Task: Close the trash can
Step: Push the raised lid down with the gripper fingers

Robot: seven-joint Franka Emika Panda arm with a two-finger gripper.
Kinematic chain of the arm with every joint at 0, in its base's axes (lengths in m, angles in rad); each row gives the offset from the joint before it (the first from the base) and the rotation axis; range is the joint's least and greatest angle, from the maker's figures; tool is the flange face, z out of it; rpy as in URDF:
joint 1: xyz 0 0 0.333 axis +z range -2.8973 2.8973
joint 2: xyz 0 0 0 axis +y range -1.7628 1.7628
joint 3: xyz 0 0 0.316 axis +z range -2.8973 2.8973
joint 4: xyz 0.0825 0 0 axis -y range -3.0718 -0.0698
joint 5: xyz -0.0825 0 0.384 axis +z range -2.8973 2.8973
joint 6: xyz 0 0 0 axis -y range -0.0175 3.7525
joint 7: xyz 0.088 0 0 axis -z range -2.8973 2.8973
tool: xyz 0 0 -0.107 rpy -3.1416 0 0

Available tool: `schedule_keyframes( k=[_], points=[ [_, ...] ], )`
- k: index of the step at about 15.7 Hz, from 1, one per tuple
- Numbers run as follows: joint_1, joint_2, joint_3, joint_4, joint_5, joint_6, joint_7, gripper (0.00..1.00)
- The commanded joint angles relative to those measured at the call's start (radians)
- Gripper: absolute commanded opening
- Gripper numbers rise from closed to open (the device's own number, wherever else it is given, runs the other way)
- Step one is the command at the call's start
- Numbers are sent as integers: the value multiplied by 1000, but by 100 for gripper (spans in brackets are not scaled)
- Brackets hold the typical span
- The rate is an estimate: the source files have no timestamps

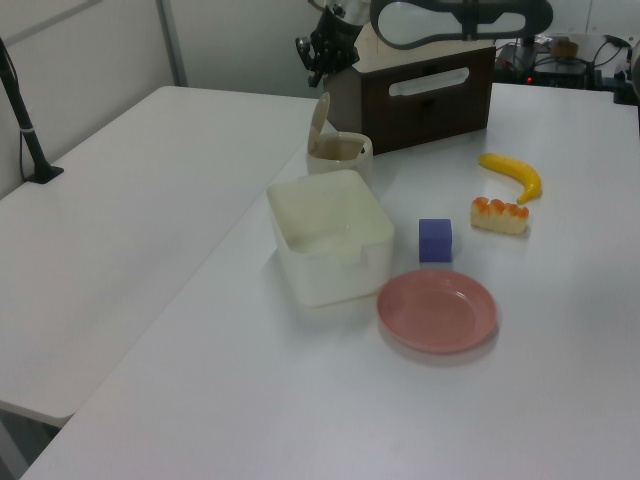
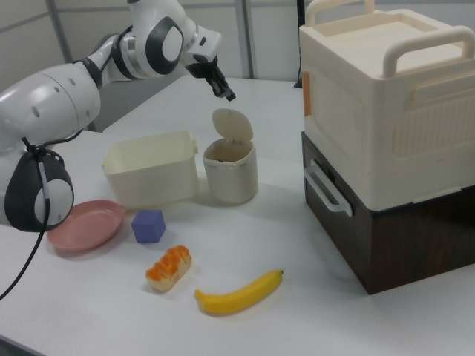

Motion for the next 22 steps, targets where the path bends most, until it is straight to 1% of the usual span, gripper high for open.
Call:
schedule_keyframes(
  k=[1,2,4,5,7,8,11,13,15,19,22],
  points=[
    [12,29,-22,30,-31,11,25,0],
    [11,29,-22,24,-38,8,21,0],
    [11,27,-16,7,-83,2,11,0],
    [11,26,-13,-11,-92,0,-4,0],
    [11,18,-10,-27,-89,-33,-70,0],
    [12,3,-8,-54,-86,-56,-113,0],
    [15,-52,6,-146,-85,-60,-162,0],
    [15,-74,12,-173,-83,-61,-181,0],
    [15,-77,15,-173,-81,-78,-195,0],
    [15,-89,18,-174,-75,-155,-271,0],
    [15,-91,18,-196,-74,-161,-305,0]
  ],
)
